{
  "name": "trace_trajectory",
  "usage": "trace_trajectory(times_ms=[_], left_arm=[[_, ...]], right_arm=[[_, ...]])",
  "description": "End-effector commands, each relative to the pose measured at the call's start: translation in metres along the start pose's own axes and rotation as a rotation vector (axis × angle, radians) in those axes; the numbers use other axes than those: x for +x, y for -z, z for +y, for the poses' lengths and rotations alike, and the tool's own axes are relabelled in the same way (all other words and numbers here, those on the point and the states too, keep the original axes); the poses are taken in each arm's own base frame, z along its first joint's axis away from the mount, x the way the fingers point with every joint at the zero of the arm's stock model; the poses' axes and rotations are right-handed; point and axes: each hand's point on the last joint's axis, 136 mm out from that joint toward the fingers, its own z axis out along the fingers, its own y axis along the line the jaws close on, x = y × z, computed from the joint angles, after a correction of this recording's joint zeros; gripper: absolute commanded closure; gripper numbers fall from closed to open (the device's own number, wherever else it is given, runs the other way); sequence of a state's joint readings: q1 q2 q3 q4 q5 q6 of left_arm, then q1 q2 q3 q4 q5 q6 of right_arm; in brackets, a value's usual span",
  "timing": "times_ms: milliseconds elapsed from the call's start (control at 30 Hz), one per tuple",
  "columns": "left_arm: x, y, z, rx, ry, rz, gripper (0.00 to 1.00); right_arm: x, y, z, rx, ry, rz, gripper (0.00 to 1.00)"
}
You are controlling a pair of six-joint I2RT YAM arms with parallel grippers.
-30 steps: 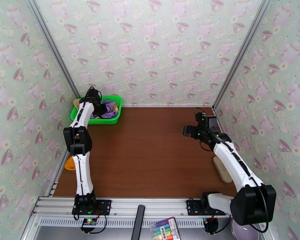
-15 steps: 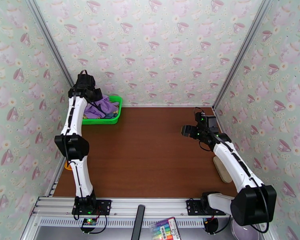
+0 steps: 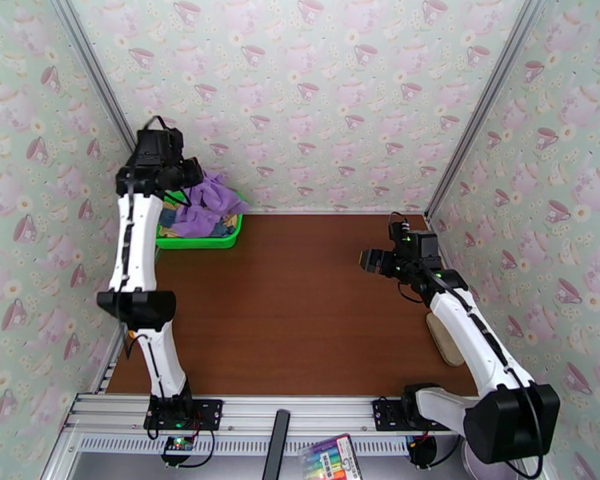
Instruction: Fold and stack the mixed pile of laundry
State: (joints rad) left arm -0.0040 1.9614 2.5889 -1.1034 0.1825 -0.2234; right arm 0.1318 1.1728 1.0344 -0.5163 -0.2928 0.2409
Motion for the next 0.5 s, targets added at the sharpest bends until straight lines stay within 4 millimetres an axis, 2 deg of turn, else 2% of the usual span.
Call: trace_trajectory(times_ms=[0,100,233,367,467], left_arm=[[-0.015,0.058,-0.044,0.140,0.004,-0.067,1.00],[-0.006,0.077,-0.065,0.188,0.003,-0.054,1.00],[0.007,0.090,-0.089,0.225,0.004,-0.029,1.00],[0.021,0.093,-0.112,0.253,0.020,-0.007,1.00],[0.028,0.097,-0.128,0.272,0.020,-0.001,1.00]], right_arm=[[-0.007,0.019,0.064,-0.262,0.116,-0.054,0.11],[-0.002,0.034,0.119,-0.419,0.261,-0.082,0.06],[-0.001,0.045,0.189,-0.579,0.385,-0.130,0.01],[0.008,0.037,0.254,-0.737,0.396,-0.129,0.00],[0.021,0.019,0.291,-0.817,0.330,-0.113,0.00]])
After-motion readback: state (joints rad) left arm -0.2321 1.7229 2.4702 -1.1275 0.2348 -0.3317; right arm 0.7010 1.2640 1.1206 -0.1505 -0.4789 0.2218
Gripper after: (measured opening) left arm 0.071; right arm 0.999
